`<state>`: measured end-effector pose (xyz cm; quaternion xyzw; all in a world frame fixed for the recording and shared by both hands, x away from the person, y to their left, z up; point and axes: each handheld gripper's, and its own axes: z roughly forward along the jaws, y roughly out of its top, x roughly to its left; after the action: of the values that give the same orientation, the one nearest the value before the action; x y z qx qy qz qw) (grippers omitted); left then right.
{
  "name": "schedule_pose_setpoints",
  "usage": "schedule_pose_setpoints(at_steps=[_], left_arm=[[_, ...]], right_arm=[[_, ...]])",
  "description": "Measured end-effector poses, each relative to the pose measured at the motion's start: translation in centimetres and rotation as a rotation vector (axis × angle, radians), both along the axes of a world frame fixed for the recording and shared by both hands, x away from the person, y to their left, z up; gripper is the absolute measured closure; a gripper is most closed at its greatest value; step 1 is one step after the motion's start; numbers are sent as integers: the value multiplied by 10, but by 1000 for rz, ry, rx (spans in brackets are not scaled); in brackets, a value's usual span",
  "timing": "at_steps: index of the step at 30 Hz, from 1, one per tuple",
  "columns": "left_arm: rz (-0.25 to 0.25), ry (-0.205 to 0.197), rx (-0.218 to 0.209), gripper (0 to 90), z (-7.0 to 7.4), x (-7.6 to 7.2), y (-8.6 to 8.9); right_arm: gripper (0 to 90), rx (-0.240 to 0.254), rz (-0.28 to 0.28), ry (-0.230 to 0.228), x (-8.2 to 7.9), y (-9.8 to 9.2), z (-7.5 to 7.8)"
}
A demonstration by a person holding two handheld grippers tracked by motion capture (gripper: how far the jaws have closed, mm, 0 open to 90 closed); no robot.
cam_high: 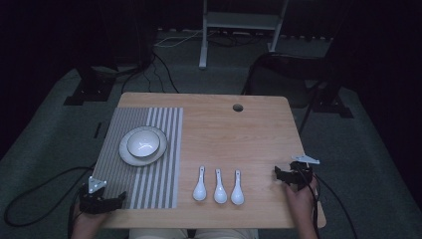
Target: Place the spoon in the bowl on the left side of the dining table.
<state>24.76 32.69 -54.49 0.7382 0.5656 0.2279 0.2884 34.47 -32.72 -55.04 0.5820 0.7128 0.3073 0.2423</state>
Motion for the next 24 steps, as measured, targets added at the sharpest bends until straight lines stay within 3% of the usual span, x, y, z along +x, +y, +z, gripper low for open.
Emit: schedule_pose_setpoints(at_steps=[11,24], left_arm=[[-4,9,-18,39,2,0,-1],[-31,26,-24,39,10,3,-16]], right_arm=[[114,0,0,0,0,0,0],[114,0,0,0,0,0,0]])
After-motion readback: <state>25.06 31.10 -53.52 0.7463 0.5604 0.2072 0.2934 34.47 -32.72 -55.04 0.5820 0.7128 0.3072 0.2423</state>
